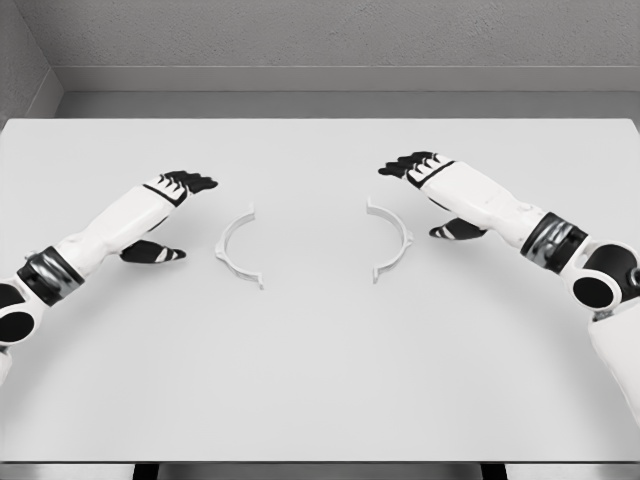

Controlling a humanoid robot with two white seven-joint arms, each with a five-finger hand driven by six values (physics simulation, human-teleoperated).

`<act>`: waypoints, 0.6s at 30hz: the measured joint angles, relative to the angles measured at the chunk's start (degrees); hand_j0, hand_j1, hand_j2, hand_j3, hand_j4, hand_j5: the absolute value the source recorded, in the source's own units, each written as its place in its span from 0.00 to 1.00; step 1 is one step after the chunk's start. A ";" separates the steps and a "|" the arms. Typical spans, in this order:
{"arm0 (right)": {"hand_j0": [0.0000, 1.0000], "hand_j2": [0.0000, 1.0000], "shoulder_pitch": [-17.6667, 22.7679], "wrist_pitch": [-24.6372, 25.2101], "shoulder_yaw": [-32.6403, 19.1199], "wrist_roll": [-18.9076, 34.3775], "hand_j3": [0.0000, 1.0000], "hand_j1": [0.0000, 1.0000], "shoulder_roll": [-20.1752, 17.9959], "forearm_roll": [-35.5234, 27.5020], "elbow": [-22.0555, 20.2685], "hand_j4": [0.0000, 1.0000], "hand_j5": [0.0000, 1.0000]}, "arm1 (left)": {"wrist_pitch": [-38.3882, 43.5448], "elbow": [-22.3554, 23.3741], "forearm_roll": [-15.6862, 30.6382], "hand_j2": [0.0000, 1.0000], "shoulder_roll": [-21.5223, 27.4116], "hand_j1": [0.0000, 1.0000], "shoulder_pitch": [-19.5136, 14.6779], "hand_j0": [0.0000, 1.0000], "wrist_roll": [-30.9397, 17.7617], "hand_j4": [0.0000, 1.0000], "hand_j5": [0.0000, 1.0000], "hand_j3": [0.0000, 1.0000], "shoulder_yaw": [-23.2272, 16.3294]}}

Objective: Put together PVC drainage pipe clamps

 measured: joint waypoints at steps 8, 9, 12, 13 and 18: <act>1.00 1.00 -0.97 1.36 1.13 0.00 1.00 1.00 0.19 0.04 2.69 1.00 1.00 | 0.00 1.66 -0.01 1.00 -0.65 1.00 -0.44 1.00 0.00 1.00 1.00 1.00 -0.12; 1.00 1.00 -0.97 1.42 1.21 0.01 1.00 1.00 0.31 0.07 3.21 1.00 1.00 | 0.00 1.70 0.00 1.00 -0.98 1.00 -0.97 1.00 0.00 1.00 1.00 1.00 -0.13; 1.00 1.00 -2.11 1.54 1.59 0.00 1.00 1.00 0.87 0.08 5.00 1.00 1.00 | 0.00 1.76 0.00 1.00 -1.73 1.00 -1.14 1.00 0.00 1.00 1.00 1.00 -0.15; 1.00 1.00 -2.11 1.55 1.75 0.00 1.00 1.00 1.07 0.10 5.42 1.00 1.00 | 0.00 1.77 0.00 1.00 -2.08 1.00 -1.23 1.00 0.00 1.00 1.00 1.00 -0.16; 1.00 1.00 -3.78 1.60 2.52 0.00 1.00 1.00 2.33 0.12 7.86 1.00 1.00 | 0.00 1.85 0.01 1.00 -2.99 1.00 -1.49 1.00 0.00 1.00 1.00 1.00 -0.24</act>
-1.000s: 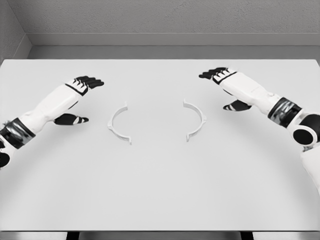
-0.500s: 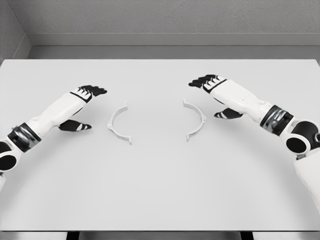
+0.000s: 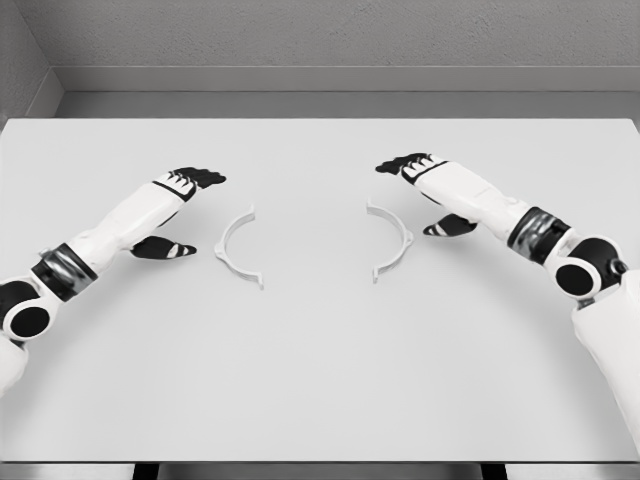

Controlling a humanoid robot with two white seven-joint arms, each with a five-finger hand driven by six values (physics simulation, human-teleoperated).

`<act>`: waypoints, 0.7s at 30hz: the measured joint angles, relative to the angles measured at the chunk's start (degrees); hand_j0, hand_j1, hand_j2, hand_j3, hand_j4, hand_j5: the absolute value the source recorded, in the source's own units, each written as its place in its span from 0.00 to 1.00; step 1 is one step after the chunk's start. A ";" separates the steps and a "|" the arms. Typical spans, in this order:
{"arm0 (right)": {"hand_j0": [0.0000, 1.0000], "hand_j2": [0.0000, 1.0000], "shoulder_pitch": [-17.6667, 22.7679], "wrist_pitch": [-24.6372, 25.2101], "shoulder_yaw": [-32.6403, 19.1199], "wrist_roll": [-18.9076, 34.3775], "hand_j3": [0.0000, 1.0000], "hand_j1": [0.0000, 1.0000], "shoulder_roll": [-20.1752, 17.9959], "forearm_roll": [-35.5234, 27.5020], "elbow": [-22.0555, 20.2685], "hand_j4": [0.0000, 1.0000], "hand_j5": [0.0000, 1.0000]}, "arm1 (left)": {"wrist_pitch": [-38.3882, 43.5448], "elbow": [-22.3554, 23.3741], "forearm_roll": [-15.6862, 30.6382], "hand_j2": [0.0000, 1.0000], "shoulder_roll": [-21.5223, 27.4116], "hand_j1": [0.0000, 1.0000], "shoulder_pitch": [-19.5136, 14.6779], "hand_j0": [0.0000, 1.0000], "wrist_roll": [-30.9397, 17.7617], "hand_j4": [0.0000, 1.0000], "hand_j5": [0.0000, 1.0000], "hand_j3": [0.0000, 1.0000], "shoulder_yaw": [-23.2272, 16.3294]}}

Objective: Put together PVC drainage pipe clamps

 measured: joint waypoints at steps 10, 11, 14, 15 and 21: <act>1.00 1.00 -1.67 -0.08 0.80 -0.01 1.00 1.00 1.57 0.14 4.42 1.00 1.00 | 0.00 0.84 -0.02 1.00 -0.65 1.00 -0.44 1.00 0.00 1.00 1.00 1.00 -0.35; 1.00 1.00 -1.67 -0.08 0.82 0.00 1.00 1.00 1.62 0.16 4.67 1.00 1.00 | 0.00 0.99 -0.04 1.00 -0.77 1.00 -0.44 1.00 0.00 1.00 1.00 1.00 -0.35; 1.00 1.00 -1.76 -0.09 0.85 -0.04 1.00 1.00 1.77 0.21 5.67 1.00 1.00 | 0.00 1.22 -0.13 1.00 -1.15 1.00 -0.44 1.00 0.00 1.00 1.00 1.00 -0.36; 1.00 1.00 -1.76 -0.09 0.86 -0.05 1.00 1.00 1.80 0.23 5.90 1.00 1.00 | 0.00 1.26 -0.20 1.00 -1.24 1.00 -0.44 1.00 0.00 1.00 1.00 1.00 -0.36; 1.00 1.00 -1.76 -0.09 0.87 -0.03 1.00 1.00 1.87 0.27 6.22 1.00 1.00 | 0.00 1.34 -0.34 1.00 -1.75 1.00 -0.44 1.00 0.00 1.00 1.00 1.00 -0.36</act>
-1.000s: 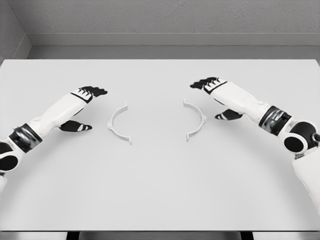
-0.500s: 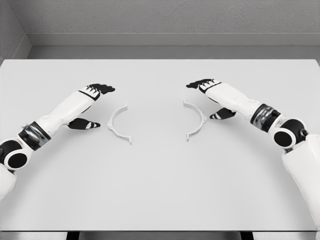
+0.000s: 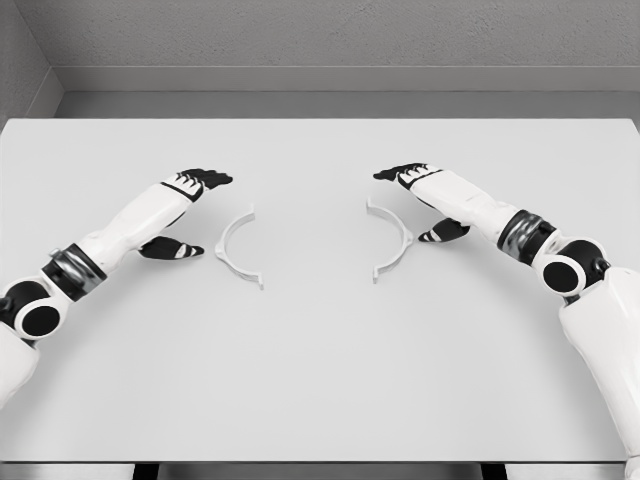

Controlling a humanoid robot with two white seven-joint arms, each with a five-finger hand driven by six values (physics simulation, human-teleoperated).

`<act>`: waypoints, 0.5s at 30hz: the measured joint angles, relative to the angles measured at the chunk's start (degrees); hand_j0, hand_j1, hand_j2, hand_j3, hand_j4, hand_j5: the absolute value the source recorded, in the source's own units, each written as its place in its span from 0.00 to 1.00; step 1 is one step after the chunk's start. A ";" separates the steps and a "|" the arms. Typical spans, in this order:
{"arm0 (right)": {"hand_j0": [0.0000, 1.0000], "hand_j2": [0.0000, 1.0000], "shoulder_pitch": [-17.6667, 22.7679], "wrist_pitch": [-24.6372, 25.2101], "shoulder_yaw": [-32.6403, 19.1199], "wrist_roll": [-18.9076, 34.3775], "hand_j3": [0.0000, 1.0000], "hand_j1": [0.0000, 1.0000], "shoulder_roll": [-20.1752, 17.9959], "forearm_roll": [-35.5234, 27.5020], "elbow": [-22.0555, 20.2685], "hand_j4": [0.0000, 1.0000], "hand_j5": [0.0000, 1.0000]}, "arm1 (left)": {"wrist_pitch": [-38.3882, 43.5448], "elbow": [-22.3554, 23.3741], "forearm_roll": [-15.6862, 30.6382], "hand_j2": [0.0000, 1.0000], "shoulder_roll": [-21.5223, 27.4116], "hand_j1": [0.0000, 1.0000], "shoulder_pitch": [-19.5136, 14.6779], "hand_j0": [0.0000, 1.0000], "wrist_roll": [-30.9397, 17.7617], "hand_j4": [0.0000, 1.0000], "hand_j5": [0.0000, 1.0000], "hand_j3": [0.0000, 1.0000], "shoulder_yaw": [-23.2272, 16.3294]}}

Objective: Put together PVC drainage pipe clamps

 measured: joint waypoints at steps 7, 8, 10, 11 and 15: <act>1.00 1.00 -0.70 0.02 0.10 0.02 1.00 1.00 0.74 0.00 0.14 1.00 1.00 | 0.00 0.01 -0.71 1.00 -0.87 1.00 -0.09 1.00 0.00 1.00 1.00 1.00 0.00; 1.00 1.00 -0.79 0.04 0.28 0.02 1.00 1.00 0.78 0.01 0.29 1.00 1.00 | 0.00 0.01 -0.76 1.00 -1.00 1.00 -0.09 1.00 0.00 1.00 1.00 1.00 0.00; 1.00 1.00 -0.79 0.06 0.53 0.02 1.00 1.00 0.85 0.03 0.61 1.00 1.00 | 0.00 0.01 -0.83 1.00 -1.22 1.00 -0.09 1.00 0.00 1.00 1.00 1.00 0.00; 1.00 1.00 -0.79 0.07 0.60 0.01 1.00 1.00 0.88 0.03 0.74 1.00 1.00 | 0.00 0.01 -0.85 1.00 -1.29 1.00 -0.09 1.00 0.00 1.00 1.00 1.00 0.00; 1.00 1.00 -1.58 0.08 0.97 -0.02 1.00 1.00 1.22 0.07 1.42 1.00 1.00 | 0.00 0.01 -0.88 1.00 -1.67 1.00 -0.09 1.00 0.00 1.00 1.00 1.00 0.00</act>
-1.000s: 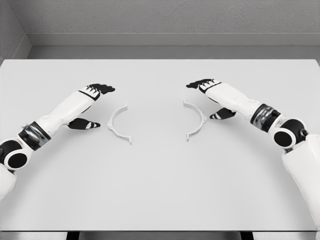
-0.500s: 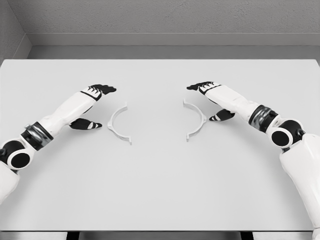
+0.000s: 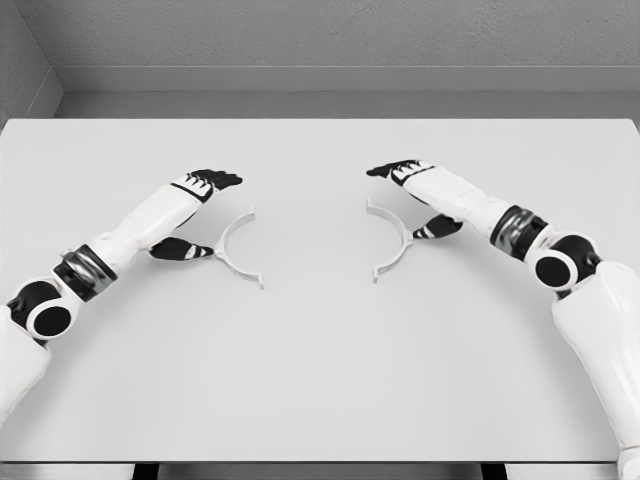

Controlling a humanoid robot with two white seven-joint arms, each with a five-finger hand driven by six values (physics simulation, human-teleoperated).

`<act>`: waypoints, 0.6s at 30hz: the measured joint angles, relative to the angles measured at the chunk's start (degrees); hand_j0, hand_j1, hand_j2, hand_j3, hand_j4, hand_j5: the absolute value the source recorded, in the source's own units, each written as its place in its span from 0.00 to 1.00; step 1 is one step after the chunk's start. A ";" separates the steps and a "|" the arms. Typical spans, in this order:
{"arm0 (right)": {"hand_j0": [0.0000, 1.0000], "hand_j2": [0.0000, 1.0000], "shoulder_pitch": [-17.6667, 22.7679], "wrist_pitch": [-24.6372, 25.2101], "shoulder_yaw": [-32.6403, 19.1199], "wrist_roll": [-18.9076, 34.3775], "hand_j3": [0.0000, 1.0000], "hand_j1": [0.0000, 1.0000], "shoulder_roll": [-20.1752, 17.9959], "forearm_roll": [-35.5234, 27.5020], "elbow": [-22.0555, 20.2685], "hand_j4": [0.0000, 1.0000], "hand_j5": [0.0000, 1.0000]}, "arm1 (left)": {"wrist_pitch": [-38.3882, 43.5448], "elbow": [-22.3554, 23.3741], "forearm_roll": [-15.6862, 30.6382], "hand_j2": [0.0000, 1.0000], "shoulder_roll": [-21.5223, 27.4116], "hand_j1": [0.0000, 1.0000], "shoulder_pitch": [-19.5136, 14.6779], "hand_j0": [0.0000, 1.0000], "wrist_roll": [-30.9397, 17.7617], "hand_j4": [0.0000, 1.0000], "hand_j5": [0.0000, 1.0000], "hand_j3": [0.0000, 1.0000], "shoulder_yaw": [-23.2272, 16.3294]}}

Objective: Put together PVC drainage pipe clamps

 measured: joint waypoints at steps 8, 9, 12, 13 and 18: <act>1.00 1.00 -0.09 0.01 0.56 0.04 1.00 1.00 0.88 0.02 0.33 1.00 1.00 | 0.00 0.00 -0.18 1.00 -0.73 1.00 0.00 1.00 -0.04 1.00 1.00 1.00 0.00; 1.00 1.00 0.00 0.01 0.60 0.03 1.00 1.00 1.08 0.05 0.29 1.00 1.00 | 0.00 0.00 -0.23 1.00 -0.77 1.00 0.00 1.00 -0.05 1.00 1.00 1.00 0.00; 1.00 1.00 0.00 0.08 0.72 -0.02 1.00 1.00 1.47 0.06 0.10 1.00 1.00 | 0.00 0.00 -0.32 1.00 -1.18 1.00 0.00 1.00 -0.05 1.00 1.00 1.00 0.01; 1.00 1.00 -0.09 0.11 0.85 -0.03 1.00 1.00 1.54 0.09 0.05 1.00 1.00 | 0.00 0.00 -0.35 1.00 -1.31 1.00 0.00 1.00 -0.06 1.00 1.00 1.00 0.01; 1.00 1.00 -0.09 0.22 1.22 0.02 1.00 1.00 2.00 0.04 -0.17 1.00 1.00 | 0.00 -0.04 -0.42 1.00 -2.41 1.00 0.00 1.00 -0.08 1.00 1.00 1.00 0.00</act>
